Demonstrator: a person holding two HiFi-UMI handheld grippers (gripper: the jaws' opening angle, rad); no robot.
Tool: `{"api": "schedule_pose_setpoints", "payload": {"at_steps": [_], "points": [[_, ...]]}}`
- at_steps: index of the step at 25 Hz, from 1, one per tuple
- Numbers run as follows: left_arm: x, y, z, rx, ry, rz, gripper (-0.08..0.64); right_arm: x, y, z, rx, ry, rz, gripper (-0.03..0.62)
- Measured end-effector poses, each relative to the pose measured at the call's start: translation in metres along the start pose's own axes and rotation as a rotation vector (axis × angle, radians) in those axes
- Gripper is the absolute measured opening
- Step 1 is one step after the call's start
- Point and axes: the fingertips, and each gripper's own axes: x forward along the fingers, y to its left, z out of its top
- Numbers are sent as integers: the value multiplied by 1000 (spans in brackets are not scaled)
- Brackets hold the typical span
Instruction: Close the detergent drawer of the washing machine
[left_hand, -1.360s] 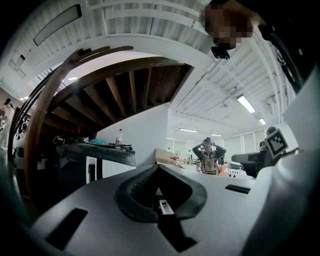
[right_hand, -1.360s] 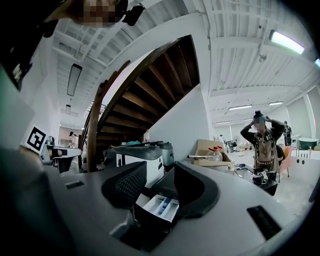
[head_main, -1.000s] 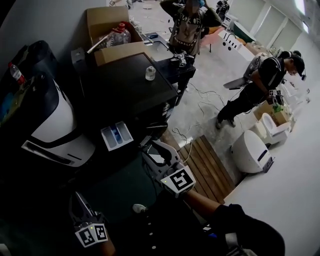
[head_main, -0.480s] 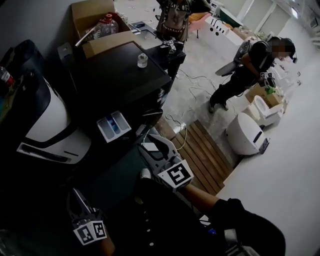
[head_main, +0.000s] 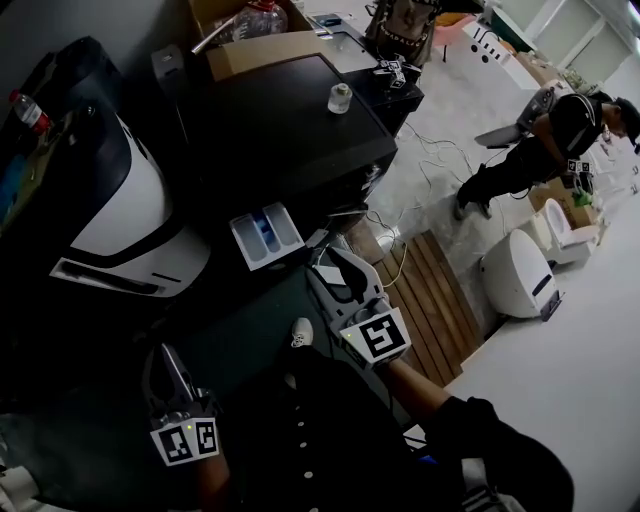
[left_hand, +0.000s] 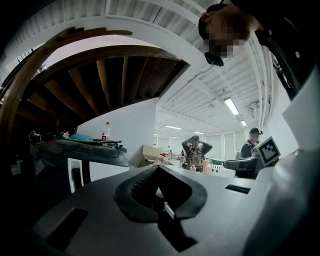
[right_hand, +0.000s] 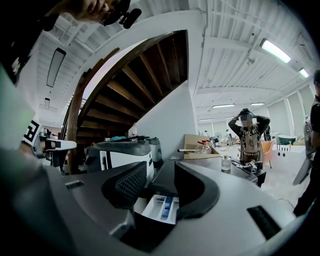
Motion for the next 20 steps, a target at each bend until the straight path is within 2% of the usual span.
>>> {"api": "schedule_pose_setpoints", "payload": {"at_steps": [12, 16, 20], "points": [[89, 4, 19, 42, -20, -36, 5, 70, -39, 7, -18, 5, -4, 178], [110, 4, 14, 40, 0, -57, 5, 82, -46, -2, -5, 19, -20, 178], [125, 1, 6, 38, 20, -110, 5, 82, -47, -20, -6, 62, -48, 178]]}}
